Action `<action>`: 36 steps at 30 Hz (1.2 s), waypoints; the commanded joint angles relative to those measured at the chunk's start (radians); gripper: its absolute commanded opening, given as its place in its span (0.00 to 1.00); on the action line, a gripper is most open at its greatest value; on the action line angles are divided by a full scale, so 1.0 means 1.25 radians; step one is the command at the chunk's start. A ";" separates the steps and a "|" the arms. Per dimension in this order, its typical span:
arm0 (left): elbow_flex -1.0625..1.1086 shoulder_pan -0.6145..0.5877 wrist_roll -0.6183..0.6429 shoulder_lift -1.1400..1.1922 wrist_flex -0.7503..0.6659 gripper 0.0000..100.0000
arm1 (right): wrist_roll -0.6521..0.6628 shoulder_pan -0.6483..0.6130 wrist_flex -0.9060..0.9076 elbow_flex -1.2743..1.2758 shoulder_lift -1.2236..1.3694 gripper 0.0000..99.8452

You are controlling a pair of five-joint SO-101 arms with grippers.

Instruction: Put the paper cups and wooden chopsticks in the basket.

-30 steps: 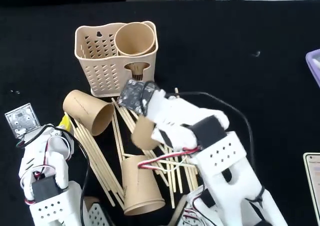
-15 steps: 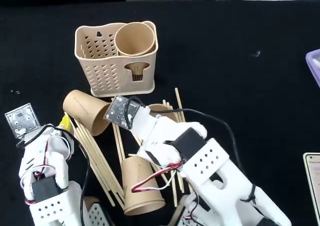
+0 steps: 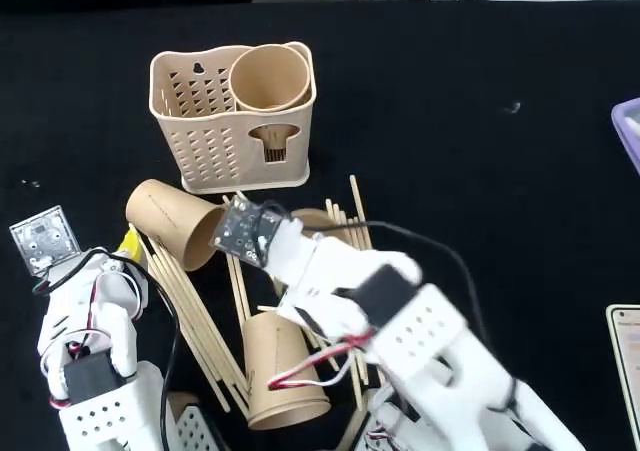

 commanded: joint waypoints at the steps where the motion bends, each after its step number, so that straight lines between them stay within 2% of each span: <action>1: -0.003 -0.009 0.000 -0.009 -0.018 0.22 | 0.009 0.002 0.117 -0.298 -0.107 0.01; 3: -0.003 -0.009 0.001 -0.009 -0.020 0.22 | 0.012 0.042 0.112 -0.382 -0.110 0.01; 6: -0.003 -0.009 0.005 -0.009 -0.021 0.22 | 0.087 0.091 0.045 -0.444 -0.078 0.01; 9: -0.003 -0.009 0.005 -0.009 -0.021 0.22 | 0.161 0.102 -0.058 -0.477 -0.009 0.01; 14: -0.003 -0.009 0.000 -0.009 -0.018 0.22 | 0.206 0.106 -0.167 -0.587 0.159 0.01; 21: -0.003 -0.009 0.000 -0.009 -0.018 0.22 | 0.228 0.164 -0.155 -0.823 0.440 0.01; 29: -0.003 -0.009 0.000 -0.009 -0.018 0.22 | 0.228 0.169 0.015 -1.080 0.663 0.01; 36: -0.003 -0.009 0.000 -0.009 -0.017 0.22 | 0.228 0.187 0.109 -1.194 0.770 0.01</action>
